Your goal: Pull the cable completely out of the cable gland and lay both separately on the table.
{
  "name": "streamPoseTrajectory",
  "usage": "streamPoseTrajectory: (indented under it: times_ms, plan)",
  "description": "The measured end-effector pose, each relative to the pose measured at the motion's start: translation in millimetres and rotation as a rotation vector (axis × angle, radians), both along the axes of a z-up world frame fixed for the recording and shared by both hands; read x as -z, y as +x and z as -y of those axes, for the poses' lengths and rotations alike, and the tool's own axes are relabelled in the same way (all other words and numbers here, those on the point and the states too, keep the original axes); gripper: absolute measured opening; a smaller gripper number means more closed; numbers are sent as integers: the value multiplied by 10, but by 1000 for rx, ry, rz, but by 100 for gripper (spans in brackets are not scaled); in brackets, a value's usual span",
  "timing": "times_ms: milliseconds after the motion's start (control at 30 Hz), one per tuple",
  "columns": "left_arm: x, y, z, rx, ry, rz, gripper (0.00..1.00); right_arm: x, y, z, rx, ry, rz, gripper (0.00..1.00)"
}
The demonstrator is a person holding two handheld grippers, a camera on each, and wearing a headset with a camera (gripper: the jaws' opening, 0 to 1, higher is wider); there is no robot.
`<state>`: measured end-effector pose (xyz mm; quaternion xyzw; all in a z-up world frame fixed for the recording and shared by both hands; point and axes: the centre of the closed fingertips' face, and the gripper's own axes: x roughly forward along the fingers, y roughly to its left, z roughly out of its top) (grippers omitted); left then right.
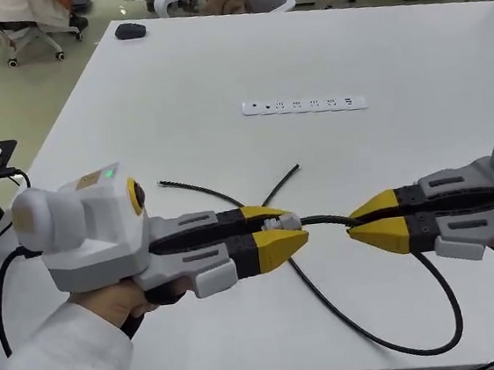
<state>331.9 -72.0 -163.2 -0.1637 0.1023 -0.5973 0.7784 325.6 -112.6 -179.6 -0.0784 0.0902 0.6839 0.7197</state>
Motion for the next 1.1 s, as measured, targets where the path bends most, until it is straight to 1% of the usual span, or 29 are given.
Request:
streamPoseTrajectory:
  times_ms: [267,400,533,633,800,933,1000,1100]
  plan:
    - [6,-3,4,0,3,-3,17,163,100,282,69,-38,-30,2]
    - [3,-4,4,0,1,-3,17,233,128,396,101,-55,-37,3]
    - [3,-6,5,2,1,-3,17,292,132,481,128,-63,-49,3]
    - [6,-13,10,6,3,-2,17,321,126,507,140,-64,-60,3]
    - [19,-23,18,9,12,1,17,336,110,495,142,-73,-62,3]
    - [30,-25,19,8,20,1,17,318,142,496,155,-80,-61,4]
    - [29,-26,19,8,20,2,17,285,154,499,158,-78,-58,4]
    - [21,-19,10,6,14,0,17,161,174,488,162,-44,-46,6]
